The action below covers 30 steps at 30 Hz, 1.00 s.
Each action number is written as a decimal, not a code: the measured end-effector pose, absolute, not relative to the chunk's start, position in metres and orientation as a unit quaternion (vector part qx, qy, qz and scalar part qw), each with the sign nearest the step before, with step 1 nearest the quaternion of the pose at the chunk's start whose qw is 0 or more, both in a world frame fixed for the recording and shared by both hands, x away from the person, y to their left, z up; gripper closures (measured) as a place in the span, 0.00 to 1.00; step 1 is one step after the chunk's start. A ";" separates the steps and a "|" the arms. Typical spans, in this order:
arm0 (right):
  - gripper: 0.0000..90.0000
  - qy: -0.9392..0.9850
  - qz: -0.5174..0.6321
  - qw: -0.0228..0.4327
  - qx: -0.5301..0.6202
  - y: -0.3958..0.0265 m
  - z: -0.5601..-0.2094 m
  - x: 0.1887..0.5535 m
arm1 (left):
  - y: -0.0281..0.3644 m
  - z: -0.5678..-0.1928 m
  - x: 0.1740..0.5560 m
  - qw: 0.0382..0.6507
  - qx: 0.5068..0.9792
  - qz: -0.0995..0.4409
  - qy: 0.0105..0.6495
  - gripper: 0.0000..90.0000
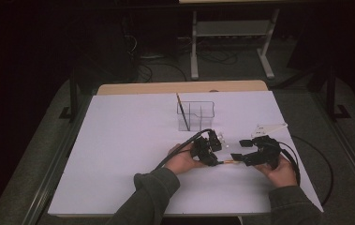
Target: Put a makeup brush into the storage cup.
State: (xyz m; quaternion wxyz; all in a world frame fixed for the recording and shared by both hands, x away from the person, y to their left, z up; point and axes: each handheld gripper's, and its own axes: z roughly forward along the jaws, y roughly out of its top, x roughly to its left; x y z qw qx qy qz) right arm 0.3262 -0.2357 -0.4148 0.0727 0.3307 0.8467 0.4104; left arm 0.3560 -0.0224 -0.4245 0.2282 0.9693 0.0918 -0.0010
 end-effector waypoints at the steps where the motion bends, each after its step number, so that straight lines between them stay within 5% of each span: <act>1: 0.32 0.847 0.410 0.073 0.331 -0.236 -0.415 0.326 | -0.022 -0.425 0.356 0.228 0.969 -0.001 0.092 0.86; 30: 0.33 0.848 0.412 0.072 0.326 -0.230 -0.415 0.325 | -0.026 -0.423 0.349 0.209 0.973 0.021 0.096 0.93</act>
